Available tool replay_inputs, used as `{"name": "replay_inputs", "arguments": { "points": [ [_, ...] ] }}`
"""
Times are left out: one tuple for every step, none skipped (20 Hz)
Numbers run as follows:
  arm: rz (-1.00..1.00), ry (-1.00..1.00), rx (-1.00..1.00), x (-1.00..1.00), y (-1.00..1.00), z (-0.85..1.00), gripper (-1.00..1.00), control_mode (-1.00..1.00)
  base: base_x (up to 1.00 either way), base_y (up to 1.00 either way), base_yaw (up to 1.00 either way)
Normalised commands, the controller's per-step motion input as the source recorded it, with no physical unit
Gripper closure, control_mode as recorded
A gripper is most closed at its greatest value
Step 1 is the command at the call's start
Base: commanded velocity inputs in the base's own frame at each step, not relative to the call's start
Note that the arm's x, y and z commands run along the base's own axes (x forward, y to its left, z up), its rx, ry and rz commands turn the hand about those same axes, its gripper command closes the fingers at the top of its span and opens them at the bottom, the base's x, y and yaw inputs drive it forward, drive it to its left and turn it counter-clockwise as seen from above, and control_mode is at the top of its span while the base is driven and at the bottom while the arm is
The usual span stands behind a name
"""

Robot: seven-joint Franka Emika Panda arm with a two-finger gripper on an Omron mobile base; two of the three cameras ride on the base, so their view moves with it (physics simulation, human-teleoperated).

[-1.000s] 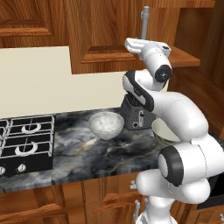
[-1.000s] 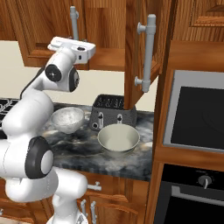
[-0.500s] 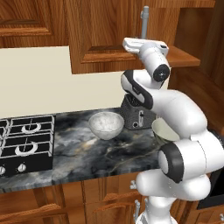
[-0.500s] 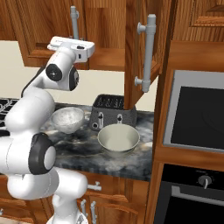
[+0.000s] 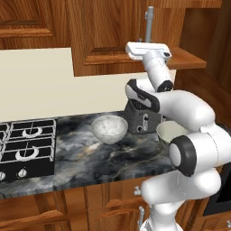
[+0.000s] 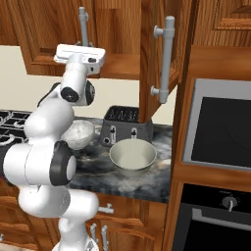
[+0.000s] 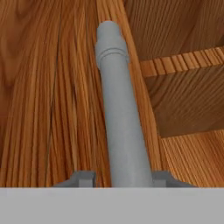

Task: Open the cabinet. Pick the bowls from the counter and place them in the cabinet. Then close the cabinet.

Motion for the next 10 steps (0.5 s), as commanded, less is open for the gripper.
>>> {"name": "replay_inputs", "arguments": {
  "points": [
    [0.22,0.61,-0.01,1.00,0.00,0.00,1.00,-1.00,0.00,0.00,0.00],
    [0.21,0.62,-0.01,1.00,0.00,0.00,1.00,-1.00,0.00,0.00,0.00],
    [0.20,0.63,-0.03,1.00,0.00,0.07,1.00,-1.00,0.00,0.00,0.00],
    [0.19,0.68,-0.06,1.00,0.00,0.12,1.00,-1.00,0.00,0.00,0.00],
    [0.17,0.74,-0.11,1.00,0.03,0.18,1.00,-1.00,0.00,0.00,0.00],
    [0.13,0.74,-0.17,1.00,0.21,0.27,1.00,-1.00,0.00,0.00,0.00],
    [0.06,0.68,-0.26,1.00,0.49,0.33,1.00,-1.00,0.00,0.00,0.00],
    [0.03,0.58,-0.30,0.75,0.64,0.41,1.00,-1.00,0.00,0.00,0.00],
    [0.01,0.55,-0.28,0.48,0.64,0.39,1.00,-1.00,0.00,0.00,0.00],
    [0.00,0.51,-0.28,0.28,0.76,0.38,1.00,-1.00,0.00,0.00,0.00]
  ]
}}
